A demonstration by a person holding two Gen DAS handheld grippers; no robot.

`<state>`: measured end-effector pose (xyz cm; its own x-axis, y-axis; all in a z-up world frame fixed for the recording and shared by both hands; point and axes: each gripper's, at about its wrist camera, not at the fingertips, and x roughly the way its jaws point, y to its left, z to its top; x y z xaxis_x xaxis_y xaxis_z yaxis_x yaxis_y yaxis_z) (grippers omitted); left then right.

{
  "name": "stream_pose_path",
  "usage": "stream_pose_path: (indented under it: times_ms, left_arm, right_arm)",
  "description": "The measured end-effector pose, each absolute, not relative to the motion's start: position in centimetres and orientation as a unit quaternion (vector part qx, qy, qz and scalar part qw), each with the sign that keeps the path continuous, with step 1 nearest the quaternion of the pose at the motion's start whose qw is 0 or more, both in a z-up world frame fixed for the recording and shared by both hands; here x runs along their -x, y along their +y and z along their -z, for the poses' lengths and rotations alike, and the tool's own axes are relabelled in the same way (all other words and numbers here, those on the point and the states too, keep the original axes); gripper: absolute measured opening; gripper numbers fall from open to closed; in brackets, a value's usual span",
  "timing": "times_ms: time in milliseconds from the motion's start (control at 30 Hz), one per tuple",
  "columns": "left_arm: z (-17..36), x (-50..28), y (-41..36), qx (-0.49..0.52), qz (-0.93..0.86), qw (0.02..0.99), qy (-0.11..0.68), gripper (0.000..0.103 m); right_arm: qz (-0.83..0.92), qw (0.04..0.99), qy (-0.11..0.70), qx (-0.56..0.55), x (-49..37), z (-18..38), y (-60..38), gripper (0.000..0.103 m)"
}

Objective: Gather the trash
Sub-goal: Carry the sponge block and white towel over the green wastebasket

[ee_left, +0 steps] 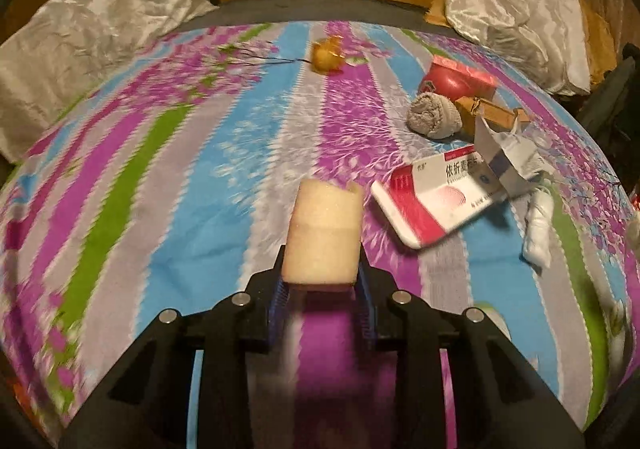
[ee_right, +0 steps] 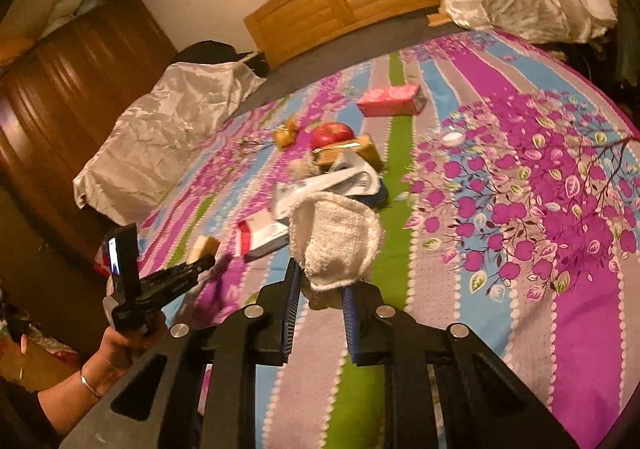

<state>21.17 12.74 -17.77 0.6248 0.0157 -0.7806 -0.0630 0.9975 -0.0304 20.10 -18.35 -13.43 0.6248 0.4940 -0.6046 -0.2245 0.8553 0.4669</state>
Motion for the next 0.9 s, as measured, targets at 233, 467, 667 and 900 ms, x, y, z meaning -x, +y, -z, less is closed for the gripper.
stream_pose_path:
  times_ms: [233, 467, 667, 900]
  left_arm:
    - [15.8, -15.0, 12.2, 0.046, -0.018, 0.899, 0.434, 0.028]
    - [14.1, -12.7, 7.7, 0.027, 0.027, 0.904, 0.426, 0.028]
    - [11.6, -13.9, 2.6, 0.005, 0.072, 0.912, 0.403, 0.028]
    - [7.4, -15.7, -4.9, -0.037, 0.125, 0.923, 0.362, 0.028]
  right_arm:
    - [-0.218, 0.891, 0.375, -0.136, -16.2, 11.7, -16.6, 0.021]
    - [-0.215, 0.895, 0.368, -0.128, -12.7, 10.7, -16.8, 0.021]
    - [-0.178, 0.914, 0.341, -0.130, -10.0, 8.6, -19.8, 0.021]
    - [-0.101, 0.941, 0.296, -0.134, -7.4, 4.8, -25.5, 0.021]
